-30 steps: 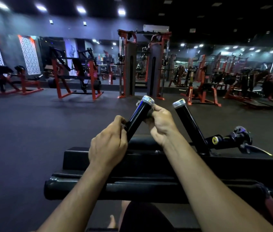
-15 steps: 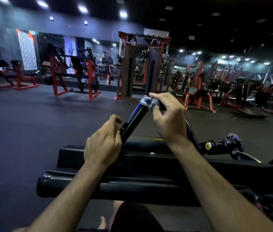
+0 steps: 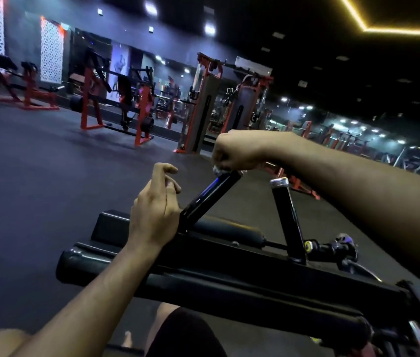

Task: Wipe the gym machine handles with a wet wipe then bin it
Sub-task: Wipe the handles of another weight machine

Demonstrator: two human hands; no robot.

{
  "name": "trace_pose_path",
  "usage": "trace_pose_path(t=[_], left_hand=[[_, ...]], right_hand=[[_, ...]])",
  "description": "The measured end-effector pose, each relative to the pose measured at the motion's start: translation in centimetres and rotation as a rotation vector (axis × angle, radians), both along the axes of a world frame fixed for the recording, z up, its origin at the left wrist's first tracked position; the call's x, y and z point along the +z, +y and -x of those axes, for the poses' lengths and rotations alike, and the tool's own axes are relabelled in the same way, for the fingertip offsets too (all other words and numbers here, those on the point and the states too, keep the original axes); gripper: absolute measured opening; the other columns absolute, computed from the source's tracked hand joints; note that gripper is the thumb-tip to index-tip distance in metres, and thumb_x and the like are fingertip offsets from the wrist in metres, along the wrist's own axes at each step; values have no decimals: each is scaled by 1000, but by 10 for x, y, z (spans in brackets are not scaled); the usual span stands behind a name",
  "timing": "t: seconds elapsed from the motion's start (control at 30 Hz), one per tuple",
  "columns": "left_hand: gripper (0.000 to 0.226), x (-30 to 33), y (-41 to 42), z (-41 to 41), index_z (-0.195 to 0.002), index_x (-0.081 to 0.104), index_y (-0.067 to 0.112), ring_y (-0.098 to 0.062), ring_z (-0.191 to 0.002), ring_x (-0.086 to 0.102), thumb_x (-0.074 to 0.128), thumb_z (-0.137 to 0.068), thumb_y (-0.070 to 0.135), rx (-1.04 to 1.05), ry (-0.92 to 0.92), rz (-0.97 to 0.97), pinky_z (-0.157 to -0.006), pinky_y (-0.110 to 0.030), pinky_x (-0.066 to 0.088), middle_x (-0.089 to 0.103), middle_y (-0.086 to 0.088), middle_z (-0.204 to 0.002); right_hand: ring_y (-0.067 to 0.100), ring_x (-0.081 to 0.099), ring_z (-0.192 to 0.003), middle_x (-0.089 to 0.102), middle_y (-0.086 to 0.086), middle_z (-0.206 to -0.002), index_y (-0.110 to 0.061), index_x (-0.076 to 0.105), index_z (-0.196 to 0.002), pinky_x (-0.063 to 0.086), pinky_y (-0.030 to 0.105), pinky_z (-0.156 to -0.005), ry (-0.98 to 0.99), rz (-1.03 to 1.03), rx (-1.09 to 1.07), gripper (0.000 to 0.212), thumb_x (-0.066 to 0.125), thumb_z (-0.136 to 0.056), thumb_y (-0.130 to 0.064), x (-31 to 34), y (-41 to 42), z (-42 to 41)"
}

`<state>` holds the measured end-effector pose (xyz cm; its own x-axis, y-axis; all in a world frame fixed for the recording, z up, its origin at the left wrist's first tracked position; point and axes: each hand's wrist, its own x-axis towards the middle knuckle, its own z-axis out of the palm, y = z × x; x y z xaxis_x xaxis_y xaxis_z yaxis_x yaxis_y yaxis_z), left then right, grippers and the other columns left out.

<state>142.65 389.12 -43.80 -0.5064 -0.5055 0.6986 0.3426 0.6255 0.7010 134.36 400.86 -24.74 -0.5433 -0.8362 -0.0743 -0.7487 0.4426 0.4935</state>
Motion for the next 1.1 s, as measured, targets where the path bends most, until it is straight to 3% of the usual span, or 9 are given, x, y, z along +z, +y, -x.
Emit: trace_pose_path(t=[0.1,0.33,0.43,0.53,0.6,0.7,0.8,0.97,1.1], left_hand=[[21,1,-1,-2,-118,45,30,-15,-73,62,35,-102,19,-9,36,-55,-66,-43,53,62,7,-88],[15,3,-9,-2,-108,49,29,-18,-69,66,35,-106,24,-82,33,-120,-61,-53,59,62,1,-85],[17,15,-26,4,-93,53,32,-20,-71,70,41,-103,25,-175,-213,-204,-64,-51,62,67,-4,-83],[8,22,-39,4,-94,53,33,-30,-84,68,45,-95,34,-77,-586,121,-76,-41,57,71,-4,-97],[7,15,-34,3,-102,53,31,-36,-92,65,48,-97,31,108,-655,355,-74,-37,46,68,-4,-108],[11,8,-22,-2,-108,53,29,-38,-93,66,47,-99,27,255,-556,443,-69,-36,37,66,-1,-110],[10,6,-25,0,-105,53,27,-39,-90,65,45,-100,27,260,-545,427,-69,-36,37,68,-5,-108],[9,6,-23,-3,-103,53,26,-39,-88,65,46,-100,30,233,-519,403,-68,-36,37,69,-7,-105],[9,2,-25,0,-105,52,25,-39,-85,65,44,-101,31,235,-482,427,-66,-36,37,70,-6,-100]], right_hand=[[28,57,-69,61,6,-71,-10,63,-73,48,35,-63,42,-52,102,18,57,-90,-15,-17,-5,-11],[21,57,-80,67,-5,-85,-18,68,-94,44,32,-72,51,23,117,20,50,-100,-24,-10,19,-12],[26,55,-69,57,0,-67,-11,60,-76,36,29,-63,104,-78,25,31,53,-100,-30,-19,-10,-18],[21,46,-57,51,0,-61,-14,53,-64,32,30,-54,24,-100,73,36,58,-97,-29,-29,-22,-12],[21,51,-59,60,1,-65,-11,64,-72,38,32,-57,-36,-89,157,27,62,-95,-27,-25,-16,-11],[7,69,-75,75,-10,-83,-23,77,-94,52,23,-69,-198,-11,112,18,69,-93,-38,-4,1,-14],[14,65,-71,70,-10,-75,-21,76,-88,43,11,-58,-46,-16,155,15,70,-92,-34,2,-1,-10],[24,65,-79,72,3,-83,-13,73,-88,53,35,-72,14,-63,157,16,62,-93,-23,-32,-15,-15],[15,65,-80,74,-7,-89,-21,74,-98,48,29,-75,-67,-28,231,12,63,-96,-24,-20,4,-19]])
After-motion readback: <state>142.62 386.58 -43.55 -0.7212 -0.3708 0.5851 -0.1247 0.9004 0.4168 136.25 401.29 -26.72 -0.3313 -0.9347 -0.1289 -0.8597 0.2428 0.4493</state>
